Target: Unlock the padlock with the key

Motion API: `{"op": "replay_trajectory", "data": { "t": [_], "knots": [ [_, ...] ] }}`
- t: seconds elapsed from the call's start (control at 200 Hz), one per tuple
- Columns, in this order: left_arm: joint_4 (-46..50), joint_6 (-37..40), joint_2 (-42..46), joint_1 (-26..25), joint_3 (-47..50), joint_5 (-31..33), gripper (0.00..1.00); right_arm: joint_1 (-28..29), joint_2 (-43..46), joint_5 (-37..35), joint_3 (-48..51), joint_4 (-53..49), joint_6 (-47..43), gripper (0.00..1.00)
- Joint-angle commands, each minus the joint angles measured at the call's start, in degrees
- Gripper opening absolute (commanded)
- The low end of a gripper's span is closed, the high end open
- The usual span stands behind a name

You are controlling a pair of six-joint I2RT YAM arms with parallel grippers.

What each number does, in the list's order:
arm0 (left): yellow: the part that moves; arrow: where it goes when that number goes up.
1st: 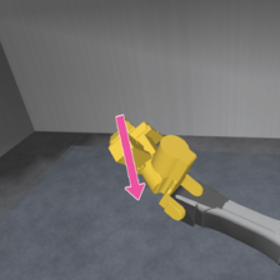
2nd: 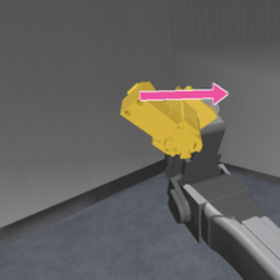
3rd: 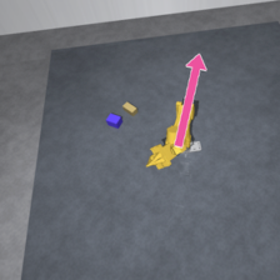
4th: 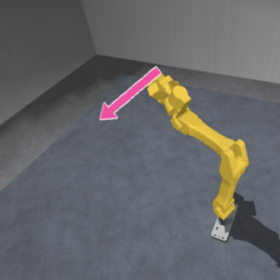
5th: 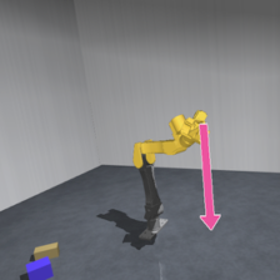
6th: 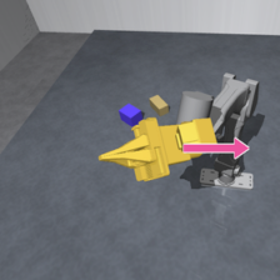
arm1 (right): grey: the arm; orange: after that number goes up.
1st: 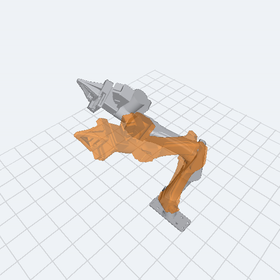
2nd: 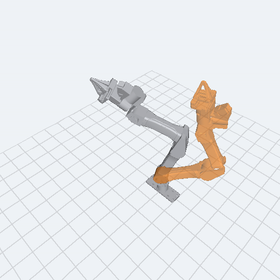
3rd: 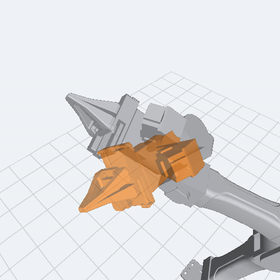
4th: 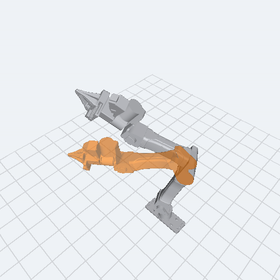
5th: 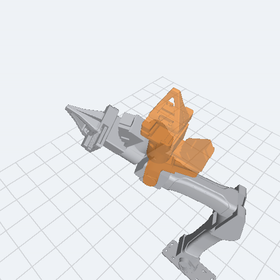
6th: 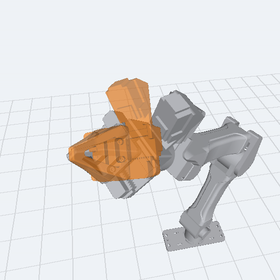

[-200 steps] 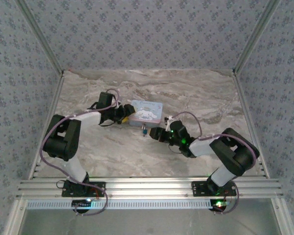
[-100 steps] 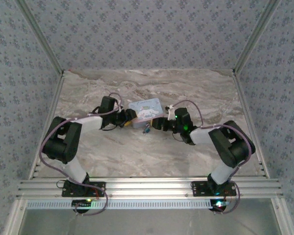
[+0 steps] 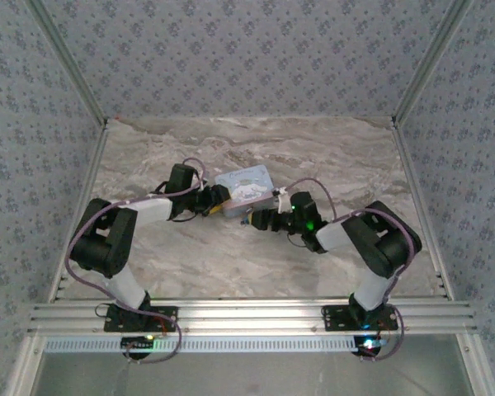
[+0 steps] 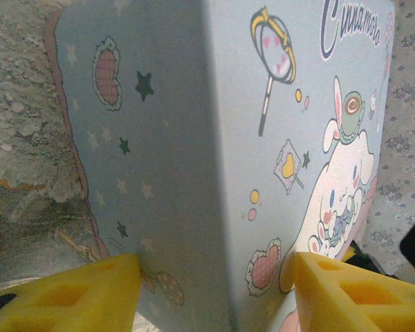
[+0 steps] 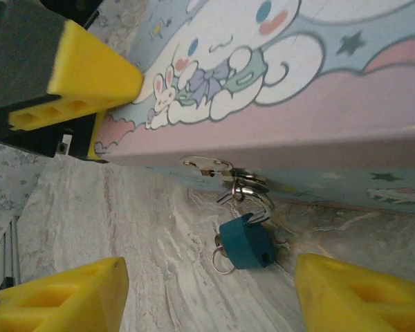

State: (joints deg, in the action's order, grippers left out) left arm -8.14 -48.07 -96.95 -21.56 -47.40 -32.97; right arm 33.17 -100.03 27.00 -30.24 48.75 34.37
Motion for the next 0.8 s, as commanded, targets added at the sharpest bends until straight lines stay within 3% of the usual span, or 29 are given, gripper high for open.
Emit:
{"op": "replay_trajectory", "data": {
  "t": [0.0,0.365,0.799],
  "knots": [
    [4.63,-0.16,-0.09,-0.63,2.02,2.43,0.58,0.46,-2.89,-0.09,-2.61,4.12,1.25,0.65],
    [4.05,-0.55,0.18,-0.67,2.40,2.26,0.58,1.07,-8.54,1.04,-4.94,8.72,3.82,0.64],
    [3.75,-0.70,0.33,-0.67,2.74,2.47,0.58,1.29,-9.24,1.30,-3.54,9.49,4.69,0.45]
  ]
}}
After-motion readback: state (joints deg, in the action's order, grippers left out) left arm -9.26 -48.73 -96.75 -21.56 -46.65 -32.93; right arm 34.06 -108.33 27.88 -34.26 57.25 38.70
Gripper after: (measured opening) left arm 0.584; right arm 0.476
